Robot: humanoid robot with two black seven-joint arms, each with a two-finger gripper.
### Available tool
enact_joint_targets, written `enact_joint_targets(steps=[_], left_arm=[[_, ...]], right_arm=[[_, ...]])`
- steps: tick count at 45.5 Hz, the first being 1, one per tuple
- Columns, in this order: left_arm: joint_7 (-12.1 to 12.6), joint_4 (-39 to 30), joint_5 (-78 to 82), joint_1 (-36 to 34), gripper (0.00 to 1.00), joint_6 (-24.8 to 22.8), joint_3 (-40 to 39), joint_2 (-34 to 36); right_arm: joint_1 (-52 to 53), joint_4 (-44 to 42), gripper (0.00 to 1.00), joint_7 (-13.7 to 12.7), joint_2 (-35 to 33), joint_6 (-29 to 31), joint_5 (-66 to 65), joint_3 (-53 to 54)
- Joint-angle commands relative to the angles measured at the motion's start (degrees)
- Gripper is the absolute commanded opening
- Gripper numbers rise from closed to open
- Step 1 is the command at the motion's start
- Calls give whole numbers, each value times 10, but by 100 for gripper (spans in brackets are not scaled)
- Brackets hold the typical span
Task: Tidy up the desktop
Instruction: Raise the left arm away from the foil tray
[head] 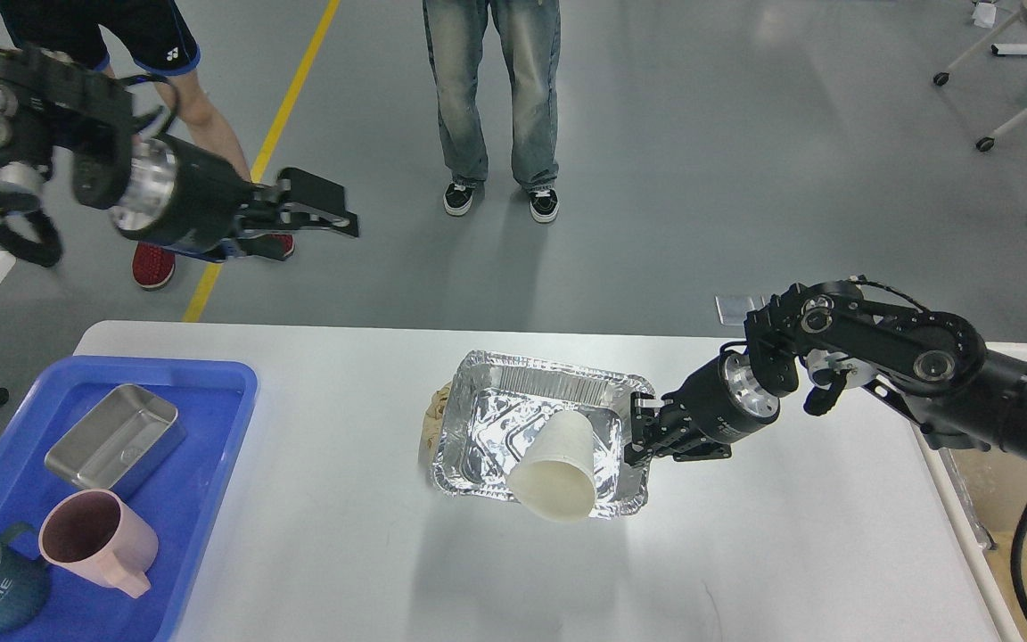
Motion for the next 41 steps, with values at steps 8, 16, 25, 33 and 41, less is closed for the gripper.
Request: enact_joint_targets(steps=[8, 16, 25, 33, 41], left_arm=[[-19, -36, 0, 5, 93, -60, 0, 219], [-19, -50, 0, 4, 93, -87, -3, 298], [-20, -65, 0, 5, 93, -103, -2, 338], [-20, -62, 1, 23, 93, -46, 1, 274], [-19, -50, 13, 71, 93, 33, 2, 147]], right_arm=[[-5, -1, 0, 0, 7, -3, -7, 0], [-12, -1, 0, 0, 17, -4, -17, 0], [-12, -1, 0, 0, 16, -5, -17, 0], [-14, -1, 0, 0, 15, -5, -18, 1], [-13, -1, 0, 0, 13, -5, -17, 5]])
